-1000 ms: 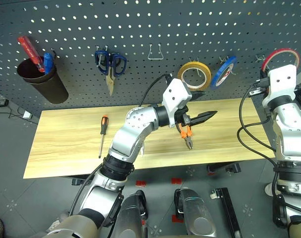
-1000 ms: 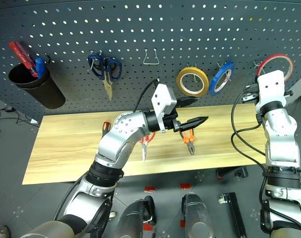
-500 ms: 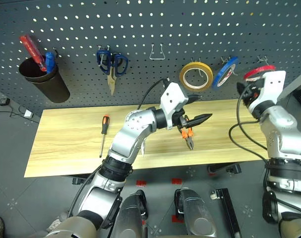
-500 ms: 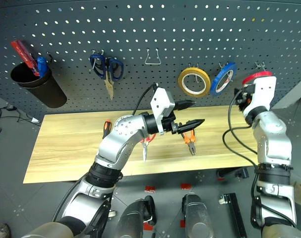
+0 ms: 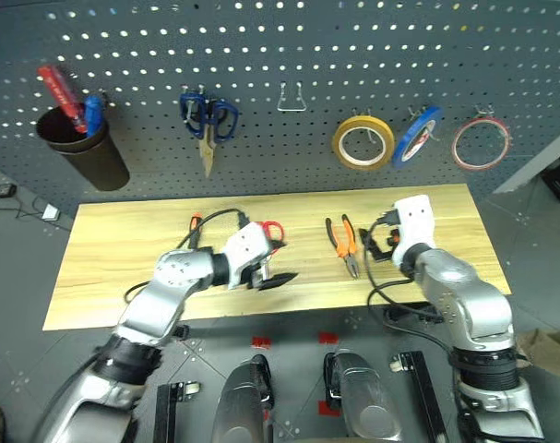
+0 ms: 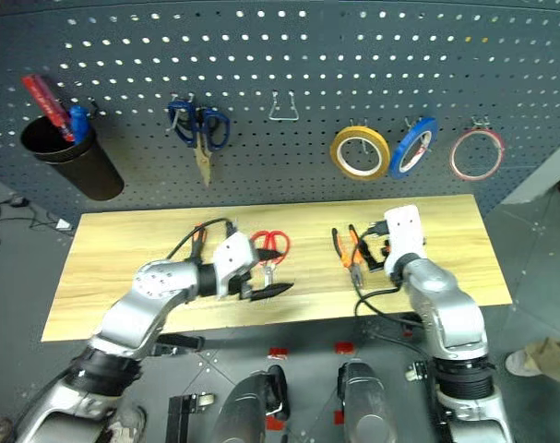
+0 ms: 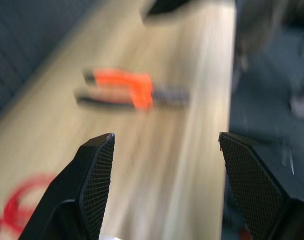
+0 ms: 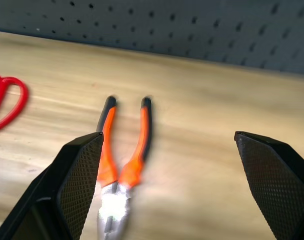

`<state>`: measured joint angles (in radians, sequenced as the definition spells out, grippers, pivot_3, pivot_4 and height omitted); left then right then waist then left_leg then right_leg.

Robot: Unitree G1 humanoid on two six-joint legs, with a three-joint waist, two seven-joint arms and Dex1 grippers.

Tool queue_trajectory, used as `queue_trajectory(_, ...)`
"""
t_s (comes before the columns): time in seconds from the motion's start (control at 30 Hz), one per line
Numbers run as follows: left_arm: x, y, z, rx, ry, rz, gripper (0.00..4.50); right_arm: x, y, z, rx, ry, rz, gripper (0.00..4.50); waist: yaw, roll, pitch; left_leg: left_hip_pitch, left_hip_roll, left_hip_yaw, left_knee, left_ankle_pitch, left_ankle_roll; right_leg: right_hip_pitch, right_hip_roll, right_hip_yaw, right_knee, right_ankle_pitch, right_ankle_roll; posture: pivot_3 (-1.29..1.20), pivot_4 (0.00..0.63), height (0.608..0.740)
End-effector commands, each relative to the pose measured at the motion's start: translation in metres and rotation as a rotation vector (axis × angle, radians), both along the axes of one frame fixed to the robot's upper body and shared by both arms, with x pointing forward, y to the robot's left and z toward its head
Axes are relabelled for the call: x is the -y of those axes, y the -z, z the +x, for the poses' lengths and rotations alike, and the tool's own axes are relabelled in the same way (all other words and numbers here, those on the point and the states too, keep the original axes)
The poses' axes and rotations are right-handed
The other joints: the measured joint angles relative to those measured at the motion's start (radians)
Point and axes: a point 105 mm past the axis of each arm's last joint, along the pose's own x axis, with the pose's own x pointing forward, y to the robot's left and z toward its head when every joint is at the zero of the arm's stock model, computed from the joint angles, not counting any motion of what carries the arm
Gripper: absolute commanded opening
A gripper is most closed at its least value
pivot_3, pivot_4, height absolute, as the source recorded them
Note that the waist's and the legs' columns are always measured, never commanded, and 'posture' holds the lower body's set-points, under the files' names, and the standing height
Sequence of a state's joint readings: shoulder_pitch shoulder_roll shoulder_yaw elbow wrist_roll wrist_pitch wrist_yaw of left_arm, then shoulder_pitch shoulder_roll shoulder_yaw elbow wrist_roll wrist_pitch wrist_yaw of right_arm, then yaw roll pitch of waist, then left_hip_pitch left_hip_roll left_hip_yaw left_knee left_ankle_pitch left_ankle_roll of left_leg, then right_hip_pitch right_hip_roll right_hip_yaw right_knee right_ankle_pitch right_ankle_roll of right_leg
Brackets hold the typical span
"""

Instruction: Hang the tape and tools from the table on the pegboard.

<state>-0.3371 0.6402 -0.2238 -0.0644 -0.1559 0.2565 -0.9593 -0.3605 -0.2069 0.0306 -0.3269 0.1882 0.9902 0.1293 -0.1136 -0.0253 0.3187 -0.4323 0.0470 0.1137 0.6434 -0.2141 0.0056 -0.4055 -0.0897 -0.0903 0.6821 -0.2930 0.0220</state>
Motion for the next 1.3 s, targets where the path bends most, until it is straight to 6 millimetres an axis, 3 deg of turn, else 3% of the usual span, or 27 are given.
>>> queue_trajectory(0.03, -0.013, -0.001, -0.007, 0.032, 0.008, 0.043, 3.50, -0.016, 0.015, 0.005, -0.091, 0.010, -0.020, 4.47, 0.001, 0.000, 0.000, 0.000, 0.000, 0.000, 0.000, 0.000, 0.000, 0.000, 0.000, 0.000, 0.000, 0.000, 0.000, -0.24, 0.324, 0.740)
queue_trajectory(0.17, -0.020, 0.003, -0.018, 0.026, 0.016, 0.074, 3.50, -0.017, 0.034, 0.019, -0.178, 0.052, -0.033, 4.47, 0.004, 0.000, 0.000, 0.000, 0.000, 0.000, 0.001, 0.000, 0.000, 0.000, -0.001, -0.001, 0.000, 0.000, 0.000, -0.22, 0.337, 0.740)
queue_trajectory(0.4, -0.024, 0.005, -0.025, 0.023, -0.004, 0.087, 3.50, -0.034, 0.041, 0.037, -0.177, 0.046, -0.074, 4.47, 0.008, 0.001, 0.002, 0.000, 0.000, 0.000, 0.000, 0.000, 0.000, -0.001, -0.001, -0.001, -0.001, 0.000, 0.000, -0.19, 0.358, 0.740)
queue_trajectory(0.77, -0.024, 0.005, -0.025, 0.031, -0.021, 0.085, 3.50, -0.034, 0.062, 0.052, -0.238, 0.079, -0.112, 4.47, 0.016, 0.001, 0.004, 0.000, 0.000, 0.001, -0.002, 0.000, 0.000, -0.001, -0.001, -0.001, -0.001, 0.000, 0.000, -0.16, 0.354, 0.740)
queue_trajectory(0.87, -0.023, 0.005, -0.024, 0.033, -0.023, 0.071, 3.50, -0.031, 0.065, 0.057, -0.252, 0.087, -0.110, 3.85, 0.017, 0.001, 0.004, 0.000, 0.000, 0.001, -0.002, 0.000, 0.000, -0.001, -0.001, -0.001, -0.001, 0.000, 0.000, -0.17, 0.344, 0.740)
queue_trajectory(1.0, -0.022, 0.004, -0.022, 0.030, -0.038, 0.041, 3.50, -0.027, 0.066, 0.063, -0.241, 0.090, -0.137, 2.52, 0.017, 0.001, 0.004, 0.000, 0.000, 0.001, -0.002, 0.000, 0.000, -0.001, -0.001, -0.001, -0.001, 0.000, 0.000, -0.18, 0.339, 0.740)
queue_trajectory(1.03, -0.022, 0.003, -0.021, 0.026, -0.047, 0.026, 3.50, -0.027, 0.066, 0.064, -0.236, 0.086, -0.142, 2.41, 0.016, 0.001, 0.004, 0.000, 0.000, 0.001, -0.002, 0.000, 0.000, -0.001, -0.001, -0.001, -0.001, 0.000, 0.000, -0.19, 0.334, 0.740)
queue_trajectory(1.17, -0.023, -0.004, -0.016, 0.024, -0.090, -0.043, 3.50, -0.031, 0.053, 0.067, -0.160, 0.054, -0.156, 2.41, 0.017, 0.001, 0.004, 0.000, 0.000, 0.001, -0.002, 0.000, 0.000, -0.001, -0.001, -0.001, -0.001, 0.000, 0.000, -0.19, 0.328, 0.740)
queue_trajectory(1.23, -0.024, -0.012, -0.012, 0.040, -0.118, -0.089, 3.50, -0.036, 0.034, 0.066, -0.070, 0.022, -0.150, 2.41, 0.018, 0.001, 0.004, -0.001, 0.000, 0.001, -0.002, 0.000, 0.000, -0.001, -0.001, -0.001, -0.001, 0.000, 0.000, -0.19, 0.322, 0.740)
queue_trajectory(1.3, -0.025, -0.028, -0.008, 0.062, -0.177, -0.201, 3.50, -0.053, -0.008, 0.055, 0.110, -0.054, -0.089, 2.41, 0.020, 0.001, 0.004, -0.001, 0.000, 0.001, -0.002, 0.000, 0.000, -0.001, -0.001, -0.001, -0.001, 0.000, 0.000, -0.19, 0.315, 0.740)
